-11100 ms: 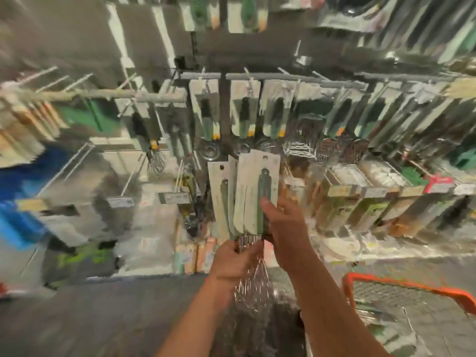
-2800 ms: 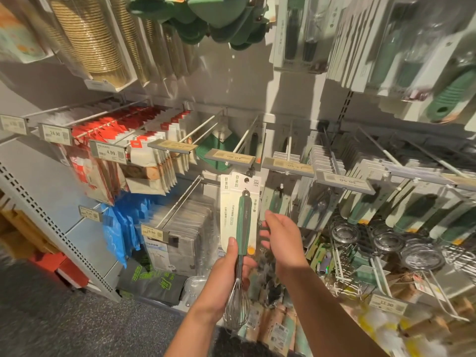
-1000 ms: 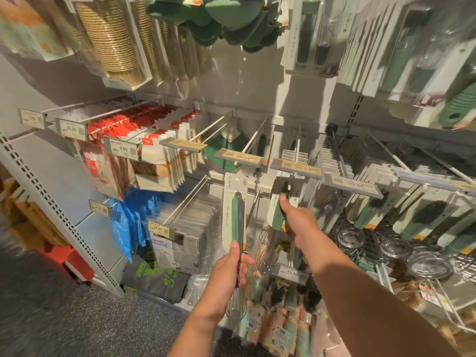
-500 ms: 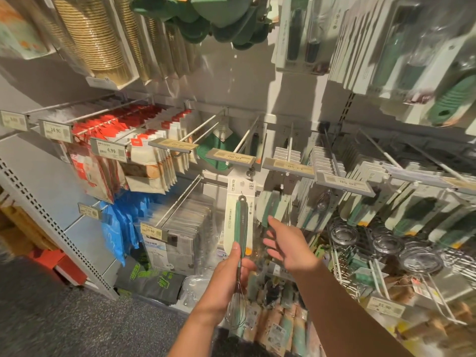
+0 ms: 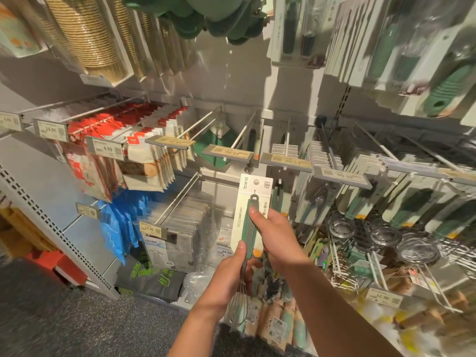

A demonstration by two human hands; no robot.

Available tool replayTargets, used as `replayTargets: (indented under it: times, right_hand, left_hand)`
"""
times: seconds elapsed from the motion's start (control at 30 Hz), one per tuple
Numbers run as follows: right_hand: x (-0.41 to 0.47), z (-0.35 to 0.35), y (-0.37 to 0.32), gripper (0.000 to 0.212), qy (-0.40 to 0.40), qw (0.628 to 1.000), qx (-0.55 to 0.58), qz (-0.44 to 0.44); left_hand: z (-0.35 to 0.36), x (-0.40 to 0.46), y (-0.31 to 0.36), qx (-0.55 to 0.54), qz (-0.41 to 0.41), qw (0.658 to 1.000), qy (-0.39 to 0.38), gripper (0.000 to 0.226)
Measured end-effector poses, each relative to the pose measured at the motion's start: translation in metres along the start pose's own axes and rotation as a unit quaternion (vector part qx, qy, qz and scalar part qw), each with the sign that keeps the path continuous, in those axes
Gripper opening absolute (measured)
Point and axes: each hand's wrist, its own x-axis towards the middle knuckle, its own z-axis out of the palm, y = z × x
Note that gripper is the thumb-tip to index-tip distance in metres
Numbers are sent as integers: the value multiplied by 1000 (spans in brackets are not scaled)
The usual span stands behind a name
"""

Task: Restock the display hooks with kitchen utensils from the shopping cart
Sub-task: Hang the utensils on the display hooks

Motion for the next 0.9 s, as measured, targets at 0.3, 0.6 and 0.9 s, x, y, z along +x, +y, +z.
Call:
replayTargets:
  times: [0.3,0.6,0.9]
  right_hand:
    - [-7,-10,6,19,111,991,15,-67]
    - [5,-18,12,10,183,981,-17,-68]
    - [28,-16,2,44,210,976,-42,-36]
  left_hand:
    - [1,-2,-3,-11,27,999,-23,29]
    - [4,-4,1,-13,1,999,36,47]
    - [-5,-3,3,3,19,996,87,26]
